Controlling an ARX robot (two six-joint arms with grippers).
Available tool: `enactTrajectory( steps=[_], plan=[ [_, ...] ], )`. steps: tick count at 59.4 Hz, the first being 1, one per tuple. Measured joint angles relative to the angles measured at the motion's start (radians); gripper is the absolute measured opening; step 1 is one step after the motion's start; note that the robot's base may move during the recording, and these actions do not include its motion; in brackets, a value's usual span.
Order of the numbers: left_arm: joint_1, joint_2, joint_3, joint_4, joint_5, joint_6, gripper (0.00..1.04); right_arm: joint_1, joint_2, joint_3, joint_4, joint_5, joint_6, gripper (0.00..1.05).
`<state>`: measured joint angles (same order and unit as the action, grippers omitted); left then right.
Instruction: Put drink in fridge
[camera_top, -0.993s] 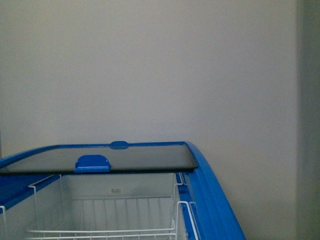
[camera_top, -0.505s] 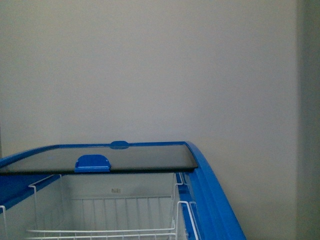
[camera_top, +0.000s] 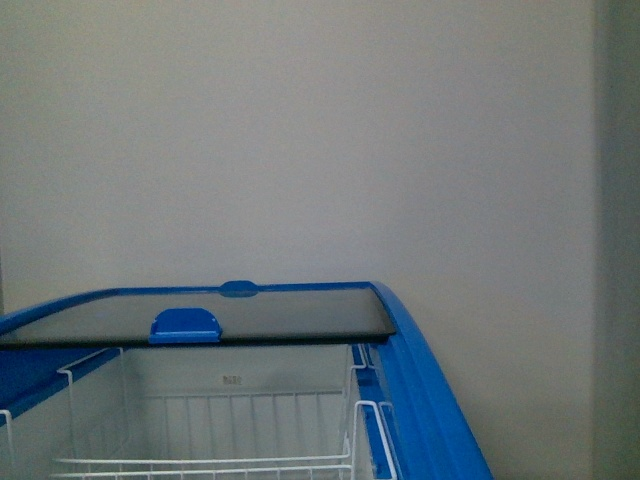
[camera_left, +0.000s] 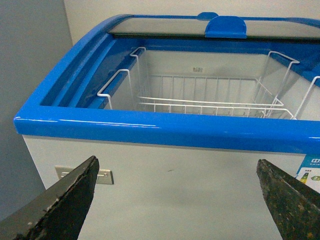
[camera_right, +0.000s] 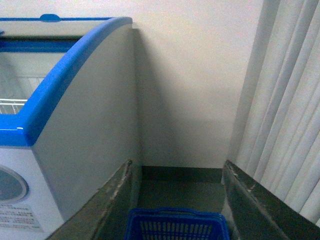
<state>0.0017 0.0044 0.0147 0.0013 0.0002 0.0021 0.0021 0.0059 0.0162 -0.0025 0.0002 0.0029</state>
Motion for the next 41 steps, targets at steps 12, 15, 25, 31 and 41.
enactTrajectory(
  steps=[12,15,25,31,41],
  plan=[
    [0.0,0.0,0.0,0.0,0.0,0.0,0.97,0.0,0.0,0.0,0.0,0.0,0.001,0.99],
    [0.0,0.0,0.0,0.0,0.0,0.0,0.97,0.0,0.0,0.0,0.0,0.0,0.0,0.97],
    [0.0,0.0,0.0,0.0,0.0,0.0,0.97,0.0,0.0,0.0,0.0,0.0,0.0,0.97],
    [0.0,0.0,0.0,0.0,0.0,0.0,0.97,0.0,0.0,0.0,0.0,0.0,0.0,0.97],
    [0.0,0.0,0.0,0.0,0.0,0.0,0.97,0.0,0.0,0.0,0.0,0.0,0.0,0.97]
  ],
)
